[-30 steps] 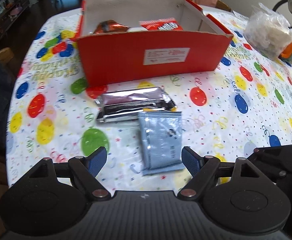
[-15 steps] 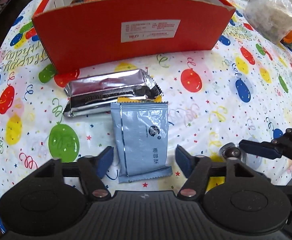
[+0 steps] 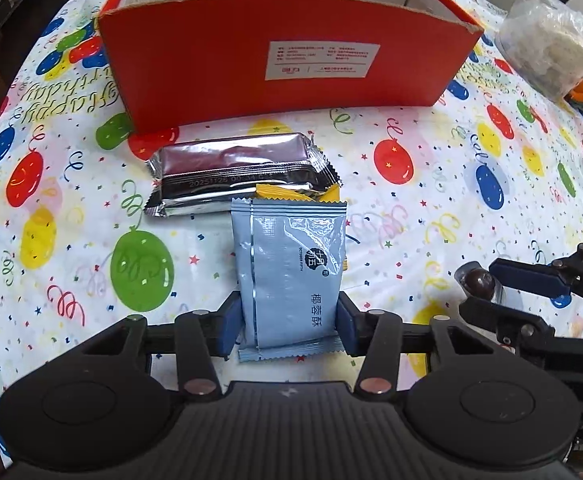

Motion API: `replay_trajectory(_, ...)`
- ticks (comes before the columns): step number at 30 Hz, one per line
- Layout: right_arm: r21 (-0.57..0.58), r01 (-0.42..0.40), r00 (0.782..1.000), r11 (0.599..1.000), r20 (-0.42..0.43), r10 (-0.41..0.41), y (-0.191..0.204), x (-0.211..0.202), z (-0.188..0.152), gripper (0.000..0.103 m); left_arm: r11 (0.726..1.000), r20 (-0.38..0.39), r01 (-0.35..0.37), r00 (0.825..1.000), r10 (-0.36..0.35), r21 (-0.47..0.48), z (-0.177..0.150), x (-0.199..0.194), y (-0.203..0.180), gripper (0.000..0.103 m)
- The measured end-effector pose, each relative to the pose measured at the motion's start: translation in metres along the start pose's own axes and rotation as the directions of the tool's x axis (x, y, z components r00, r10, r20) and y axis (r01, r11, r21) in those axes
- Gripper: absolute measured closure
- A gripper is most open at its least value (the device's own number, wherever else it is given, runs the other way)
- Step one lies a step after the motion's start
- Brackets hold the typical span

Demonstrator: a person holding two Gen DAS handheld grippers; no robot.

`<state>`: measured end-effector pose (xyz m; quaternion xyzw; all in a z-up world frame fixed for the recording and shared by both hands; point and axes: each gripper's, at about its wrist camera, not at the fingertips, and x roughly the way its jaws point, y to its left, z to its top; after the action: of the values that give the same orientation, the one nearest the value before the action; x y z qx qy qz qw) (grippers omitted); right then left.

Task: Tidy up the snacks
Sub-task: 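Lift the blue packet and chocolate ball and carry them into the red box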

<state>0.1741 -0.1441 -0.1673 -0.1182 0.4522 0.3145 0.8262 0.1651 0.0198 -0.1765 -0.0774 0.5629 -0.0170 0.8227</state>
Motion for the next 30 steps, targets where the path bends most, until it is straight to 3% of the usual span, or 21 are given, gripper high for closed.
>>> replay_trajectory(16, 0.065, -0.042, 0.997, 0.997, 0.066, 0.038, -0.002, -0.026, 0.023, 0.073, 0.999, 0.063, 0.025, 0.998, -0.023, -0.038, 0.000, -0.053, 0.012, 0.055)
replay_trajectory(30, 0.130, -0.071, 0.983, 0.989, 0.180, 0.047, -0.021, -0.056, 0.066, 0.073, 0.999, 0.156, 0.028, 0.988, -0.023, -0.029, 0.030, -0.097, 0.016, 0.055)
